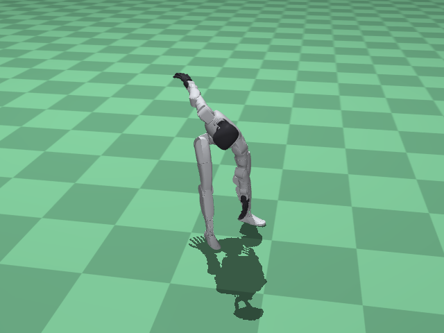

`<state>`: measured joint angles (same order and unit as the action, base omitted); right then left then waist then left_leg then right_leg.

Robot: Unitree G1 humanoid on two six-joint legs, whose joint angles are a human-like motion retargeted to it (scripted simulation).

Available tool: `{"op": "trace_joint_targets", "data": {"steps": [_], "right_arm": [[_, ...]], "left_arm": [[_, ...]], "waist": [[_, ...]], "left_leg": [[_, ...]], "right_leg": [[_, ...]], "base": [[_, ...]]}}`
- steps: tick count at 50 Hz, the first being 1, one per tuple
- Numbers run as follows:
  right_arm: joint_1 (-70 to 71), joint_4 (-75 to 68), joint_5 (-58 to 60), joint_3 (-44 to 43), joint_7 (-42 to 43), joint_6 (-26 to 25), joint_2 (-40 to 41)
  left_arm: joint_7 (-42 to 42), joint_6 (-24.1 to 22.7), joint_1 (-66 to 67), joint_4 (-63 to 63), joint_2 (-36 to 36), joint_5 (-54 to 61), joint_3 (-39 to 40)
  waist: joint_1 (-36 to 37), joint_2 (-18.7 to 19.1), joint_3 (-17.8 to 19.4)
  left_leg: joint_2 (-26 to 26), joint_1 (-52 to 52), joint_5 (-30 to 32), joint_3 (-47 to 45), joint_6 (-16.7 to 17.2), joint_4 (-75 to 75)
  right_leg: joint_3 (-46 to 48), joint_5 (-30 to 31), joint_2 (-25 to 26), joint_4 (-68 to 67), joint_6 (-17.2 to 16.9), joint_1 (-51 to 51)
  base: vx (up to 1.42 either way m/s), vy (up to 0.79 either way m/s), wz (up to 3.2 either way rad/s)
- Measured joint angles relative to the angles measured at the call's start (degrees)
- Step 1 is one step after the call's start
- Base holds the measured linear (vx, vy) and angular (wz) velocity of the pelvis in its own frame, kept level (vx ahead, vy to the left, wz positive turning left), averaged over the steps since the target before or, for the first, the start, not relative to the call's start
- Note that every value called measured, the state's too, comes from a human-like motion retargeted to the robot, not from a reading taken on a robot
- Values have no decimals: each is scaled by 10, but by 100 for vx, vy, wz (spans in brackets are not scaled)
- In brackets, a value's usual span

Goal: In place motions

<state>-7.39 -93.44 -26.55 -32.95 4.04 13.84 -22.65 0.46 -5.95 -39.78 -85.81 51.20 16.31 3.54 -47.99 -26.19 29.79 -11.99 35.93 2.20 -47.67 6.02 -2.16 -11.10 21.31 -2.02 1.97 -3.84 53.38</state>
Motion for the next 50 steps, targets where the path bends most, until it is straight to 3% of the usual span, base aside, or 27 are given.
{"op": "trace_joint_targets", "data": {"steps": [7,13,17,20,25,32,35,38,42,46,50], "right_arm": [[-42,-4,-75,41,94,29,-7],[-27,19,-69,68,165,45,-25],[-20,27,-38,68,233,56,-45],[-9,28,-1,59,292,67,-71],[12,37,57,20,293,53,-117],[17,135,162,-16,255,-14,-153],[7,213,190,-7,232,-31,-163],[4,254,230,9,237,-51,-200],[14,253,254,12,238,-83,-273],[-3,252,250,-23,228,-96,-325],[7,262,254,-72,229,-108,-309]], "left_arm": [[-39,-41,-104,54,-84,-30,-53],[20,-72,-83,36,-69,-29,-73],[58,-60,1,-10,-64,-22,-85],[34,-41,124,-27,-65,-19,-102],[-9,-38,355,-51,-116,-9,-132],[-26,-33,677,-80,-125,-105,-136],[-33,9,776,-113,-108,-157,-77],[-16,49,841,-116,-96,-128,14],[44,67,841,-116,-100,-63,114],[70,56,770,-116,-99,-61,107],[101,47,679,-116,-91,-100,70]], "waist": [[8,34,0],[21,39,0],[45,69,0],[69,105,0],[124,161,0],[256,278,0],[316,333,0],[382,388,0],[479,474,0],[604,548,0],[773,560,0]], "left_leg": [[11,109,0,-3,1,9],[12,132,9,-8,-1,20],[7,121,22,-3,3,19],[6,95,27,4,2,17],[16,30,32,21,-2,17],[39,-24,30,71,-12,9],[54,-24,33,106,-18,0],[75,-11,38,149,-24,-9],[115,14,48,214,-29,-12],[160,29,59,258,-32,-5],[204,63,75,270,-39,15]], "right_leg": [[-11,8,5,7,15,117],[-14,5,13,6,23,138],[11,-7,3,3,25,111],[35,-20,-8,0,25,69],[69,-44,-29,-8,26,-23],[144,-85,-72,-11,22,-141],[192,-102,-98,-11,21,-180],[244,-114,-126,-9,16,-211],[318,-124,-167,-6,5,-243],[378,-123,-202,2,-4,-265],[400,-110,-236,10,-12,-238]], "base": [[-17,17,42],[4,3,9],[13,-17,34],[23,-15,43],[25,-10,48],[35,4,93],[21,1,150],[13,6,167],[13,8,177],[6,-20,146],[2,-56,105]]}}
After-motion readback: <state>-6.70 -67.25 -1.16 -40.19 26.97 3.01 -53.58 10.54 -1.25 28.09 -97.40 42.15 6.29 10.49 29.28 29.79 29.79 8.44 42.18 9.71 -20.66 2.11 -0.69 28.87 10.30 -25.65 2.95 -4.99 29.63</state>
